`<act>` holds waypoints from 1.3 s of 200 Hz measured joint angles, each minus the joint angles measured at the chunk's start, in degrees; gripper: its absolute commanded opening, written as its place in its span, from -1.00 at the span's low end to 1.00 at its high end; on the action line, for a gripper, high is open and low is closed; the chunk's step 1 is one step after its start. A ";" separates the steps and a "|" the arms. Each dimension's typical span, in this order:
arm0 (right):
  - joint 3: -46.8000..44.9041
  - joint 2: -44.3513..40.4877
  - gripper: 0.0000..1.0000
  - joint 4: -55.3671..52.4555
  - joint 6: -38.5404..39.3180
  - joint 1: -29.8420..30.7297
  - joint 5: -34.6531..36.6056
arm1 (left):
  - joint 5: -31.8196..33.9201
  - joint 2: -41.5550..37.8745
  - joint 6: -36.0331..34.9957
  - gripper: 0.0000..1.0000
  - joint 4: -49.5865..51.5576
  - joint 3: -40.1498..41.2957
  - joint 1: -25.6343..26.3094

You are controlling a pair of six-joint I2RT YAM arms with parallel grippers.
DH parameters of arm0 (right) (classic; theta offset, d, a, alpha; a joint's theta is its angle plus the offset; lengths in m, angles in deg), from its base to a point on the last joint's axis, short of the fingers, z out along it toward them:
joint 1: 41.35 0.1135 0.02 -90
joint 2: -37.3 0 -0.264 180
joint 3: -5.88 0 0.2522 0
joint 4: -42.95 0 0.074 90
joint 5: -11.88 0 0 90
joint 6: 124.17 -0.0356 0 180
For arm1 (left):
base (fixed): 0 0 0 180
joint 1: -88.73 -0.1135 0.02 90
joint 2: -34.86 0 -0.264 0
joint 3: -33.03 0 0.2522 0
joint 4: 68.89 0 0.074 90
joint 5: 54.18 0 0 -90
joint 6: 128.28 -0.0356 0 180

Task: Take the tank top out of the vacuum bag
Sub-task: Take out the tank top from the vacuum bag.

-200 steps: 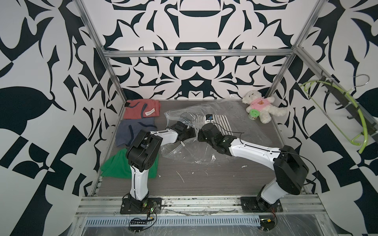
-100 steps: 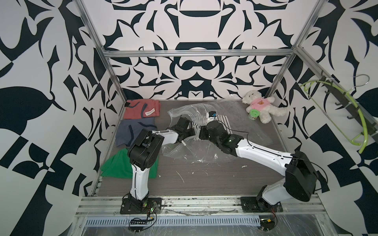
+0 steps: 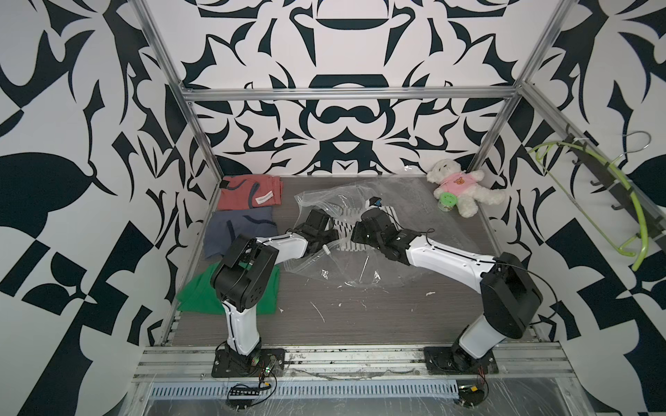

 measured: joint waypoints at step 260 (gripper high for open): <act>-0.15 2.58 -1.00 -4.35 -11.69 -5.75 -0.33 | 4.33 -7.87 -3.28 -1.00 -7.67 9.92 0.94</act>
